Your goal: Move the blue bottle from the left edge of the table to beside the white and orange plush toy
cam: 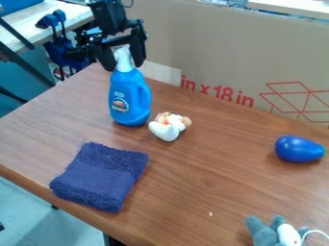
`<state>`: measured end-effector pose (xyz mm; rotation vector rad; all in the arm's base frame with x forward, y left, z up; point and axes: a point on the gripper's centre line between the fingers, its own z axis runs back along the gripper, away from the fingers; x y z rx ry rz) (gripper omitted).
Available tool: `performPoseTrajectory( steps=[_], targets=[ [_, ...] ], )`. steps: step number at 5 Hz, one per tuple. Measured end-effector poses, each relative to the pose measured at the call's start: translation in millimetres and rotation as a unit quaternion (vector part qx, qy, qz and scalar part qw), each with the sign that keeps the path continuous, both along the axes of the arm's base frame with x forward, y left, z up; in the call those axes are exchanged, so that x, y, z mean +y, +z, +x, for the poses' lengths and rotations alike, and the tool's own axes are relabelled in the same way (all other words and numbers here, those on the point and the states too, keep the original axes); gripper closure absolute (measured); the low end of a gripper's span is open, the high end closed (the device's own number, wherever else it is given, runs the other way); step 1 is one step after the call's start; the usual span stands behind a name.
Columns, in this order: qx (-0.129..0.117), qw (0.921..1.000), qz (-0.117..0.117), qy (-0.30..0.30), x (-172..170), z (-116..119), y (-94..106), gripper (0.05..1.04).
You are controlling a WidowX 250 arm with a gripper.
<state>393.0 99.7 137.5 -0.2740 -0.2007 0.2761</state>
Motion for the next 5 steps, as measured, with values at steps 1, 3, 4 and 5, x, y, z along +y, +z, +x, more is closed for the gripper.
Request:
performPoseTrajectory(
  steps=[1, 3, 4, 5],
  targets=[
    [-0.03, 0.9995, 0.015, 0.0, -0.7, -2.8, 25.0, 0.08],
    [0.026, 0.9939, 0.085, -0.064, -24.9, -56.0, 74.7, 0.081],
    [0.089, 0.9828, 0.139, -0.083, -49.5, -92.0, 77.0, 0.081],
    [0.161, 0.9648, 0.183, -0.099, -63.5, -129.3, 54.5, 0.081]
  ],
)
